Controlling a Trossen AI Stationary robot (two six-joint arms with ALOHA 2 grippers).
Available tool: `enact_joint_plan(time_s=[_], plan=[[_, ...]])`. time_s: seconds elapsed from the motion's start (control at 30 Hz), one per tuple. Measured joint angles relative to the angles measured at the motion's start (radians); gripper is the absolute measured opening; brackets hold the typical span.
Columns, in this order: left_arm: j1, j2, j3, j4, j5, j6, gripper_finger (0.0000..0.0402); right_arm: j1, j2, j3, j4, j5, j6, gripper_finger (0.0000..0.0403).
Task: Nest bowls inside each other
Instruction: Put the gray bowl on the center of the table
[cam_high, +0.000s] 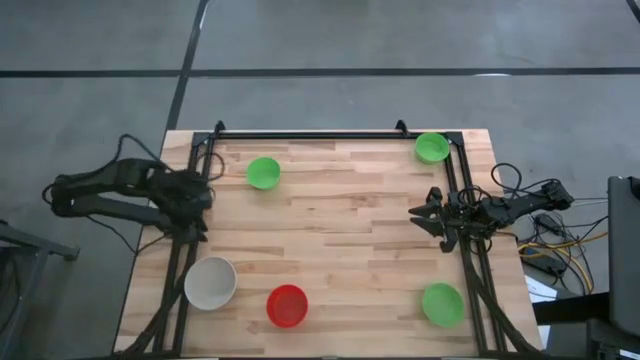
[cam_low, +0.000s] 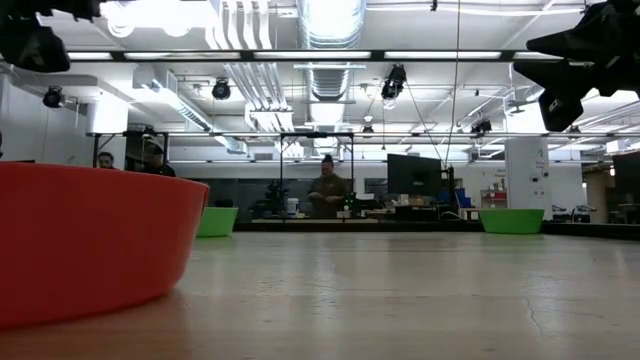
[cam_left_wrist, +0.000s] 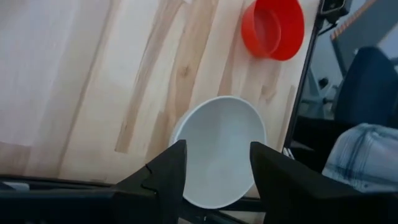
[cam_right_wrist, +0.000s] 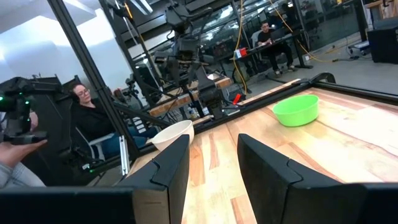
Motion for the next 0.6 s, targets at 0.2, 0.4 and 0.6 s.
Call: enact_joint_plan(time_s=[0.2,0.4,0.6], plan=[[-0.017,0.071,0.003,0.001,0.014,0.021,0.0181,0.0,0.0,0.0,0.0,0.0,0.0,0.0132],[-0.068,0.082,-0.009,0.014,0.012,0.052,0.0181,0.0,0.0,0.0,0.0,0.0,0.0,0.0132],[-0.167,0.035,-0.06,0.098,-0.054,0.08,0.0181,0.0,0.0,0.0,0.0,0.0,0.0,0.0132]])
